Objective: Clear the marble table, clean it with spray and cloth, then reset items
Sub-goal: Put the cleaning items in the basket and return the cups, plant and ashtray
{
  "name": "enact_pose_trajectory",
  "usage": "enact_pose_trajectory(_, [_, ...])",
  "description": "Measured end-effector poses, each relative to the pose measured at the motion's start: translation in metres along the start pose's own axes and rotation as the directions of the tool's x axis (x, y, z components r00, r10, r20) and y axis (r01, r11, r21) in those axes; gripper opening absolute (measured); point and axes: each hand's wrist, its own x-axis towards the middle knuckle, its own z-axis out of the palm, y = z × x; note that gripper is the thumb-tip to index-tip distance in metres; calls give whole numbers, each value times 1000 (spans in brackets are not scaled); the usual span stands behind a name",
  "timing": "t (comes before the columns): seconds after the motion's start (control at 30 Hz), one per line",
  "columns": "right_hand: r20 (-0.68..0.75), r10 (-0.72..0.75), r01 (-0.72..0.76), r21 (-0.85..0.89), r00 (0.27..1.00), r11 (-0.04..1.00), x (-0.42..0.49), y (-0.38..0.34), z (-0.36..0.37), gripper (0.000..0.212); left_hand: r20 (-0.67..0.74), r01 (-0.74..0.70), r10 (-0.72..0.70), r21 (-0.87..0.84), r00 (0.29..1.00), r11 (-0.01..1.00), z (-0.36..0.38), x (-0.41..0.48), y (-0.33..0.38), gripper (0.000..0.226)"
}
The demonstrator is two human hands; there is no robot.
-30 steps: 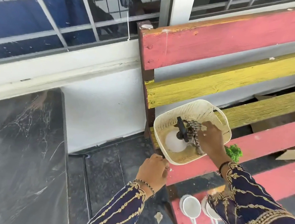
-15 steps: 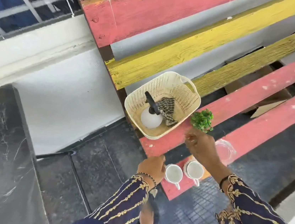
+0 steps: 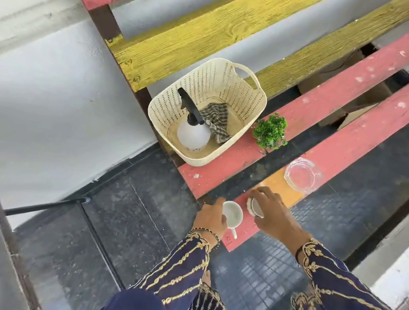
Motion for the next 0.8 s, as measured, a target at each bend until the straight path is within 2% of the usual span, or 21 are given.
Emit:
enact_pose_trajectory(0.1, [-31, 0, 1, 31, 1000, 1000, -9, -14, -5, 61, -38, -7, 6, -23, 999, 1000, -11, -17, -8, 48])
enact_pose_trajectory(0.23, [-73, -37, 42, 71, 997, 997, -37, -56, -19, 64, -107, -25, 15, -92, 994, 995, -42, -58, -22, 44])
enact_pose_trajectory(0.4, [-83, -117, 118, 5, 990, 993, -89, -145, -43, 67, -274, -33, -33, -233, 961, 972, -92, -147, -56, 40])
enact_pose_trajectory(0.6, [-107, -296, 299, 13, 949, 954, -173, -290, -46, 68, -448, -63, -78, -292, 890, 954, -149, -283, -148, 38])
enact_pose_trajectory(0.7, [-152, -344, 352, 27, 927, 936, -208, -355, -29, 55, -431, -78, -116, -407, 895, 910, -166, -348, -203, 34])
enact_pose_trajectory(0.8, [-140, -382, 392, 52, 913, 918, -244, -420, -3, 46, -452, 4, -203, -404, 869, 915, -175, -398, -262, 29])
